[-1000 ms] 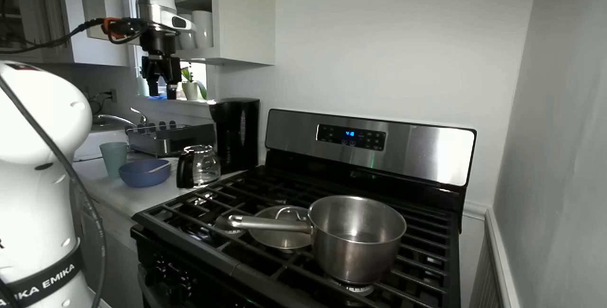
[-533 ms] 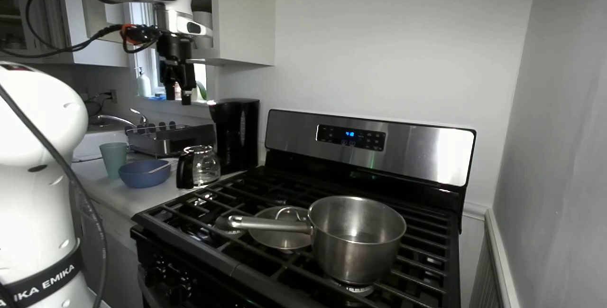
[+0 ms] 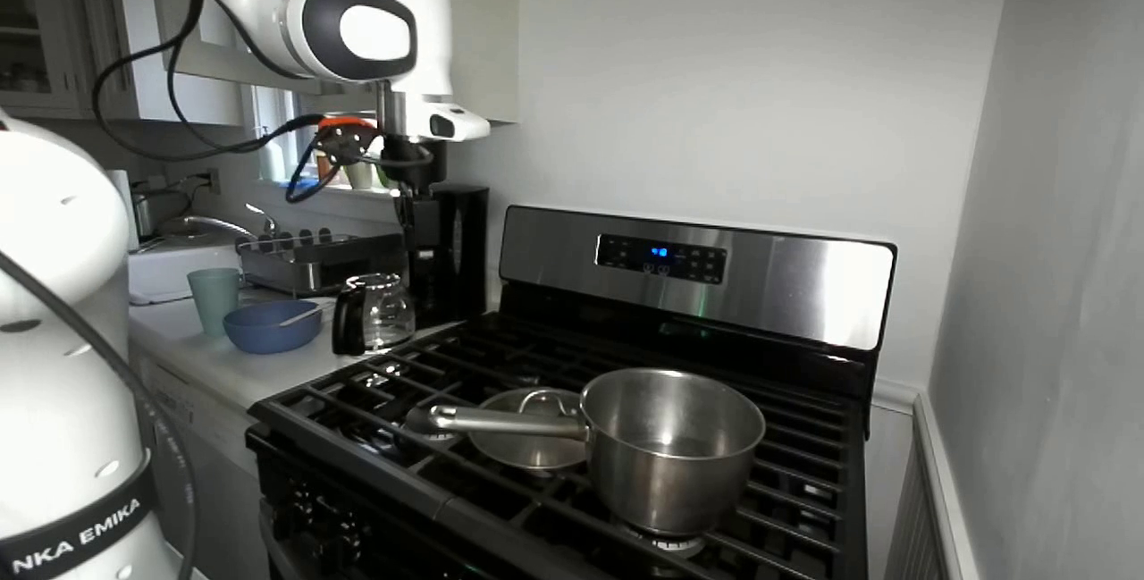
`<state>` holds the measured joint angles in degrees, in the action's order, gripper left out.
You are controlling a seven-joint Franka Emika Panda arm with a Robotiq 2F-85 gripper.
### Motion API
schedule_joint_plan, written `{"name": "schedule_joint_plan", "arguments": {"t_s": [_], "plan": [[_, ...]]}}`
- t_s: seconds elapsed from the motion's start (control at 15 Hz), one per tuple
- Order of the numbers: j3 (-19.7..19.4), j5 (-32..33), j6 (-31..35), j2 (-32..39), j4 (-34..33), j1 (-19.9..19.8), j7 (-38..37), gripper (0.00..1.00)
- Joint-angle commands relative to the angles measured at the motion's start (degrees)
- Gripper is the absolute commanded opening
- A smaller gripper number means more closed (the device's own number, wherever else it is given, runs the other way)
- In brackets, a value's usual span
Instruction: Put the lid on the pot
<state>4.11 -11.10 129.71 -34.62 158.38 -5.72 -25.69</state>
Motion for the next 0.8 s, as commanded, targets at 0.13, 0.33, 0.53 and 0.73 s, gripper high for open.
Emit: {"name": "schedule_joint_plan", "arguments": {"t_s": [0.13,0.33,0.53,0.73], "plan": [[-2.54,2.12,13.72,6.98,0.21,-7.21,-1.12,1.0],[-2.44,4.63,19.57,11.38,0.21,-10.22,-1.97,1.0],[-2.79,7.02,23.49,15.55,0.23,-12.08,-2.27,1.0],[-5.19,5.01,25.6,18.67,0.23,-10.07,1.11,1.0]]}}
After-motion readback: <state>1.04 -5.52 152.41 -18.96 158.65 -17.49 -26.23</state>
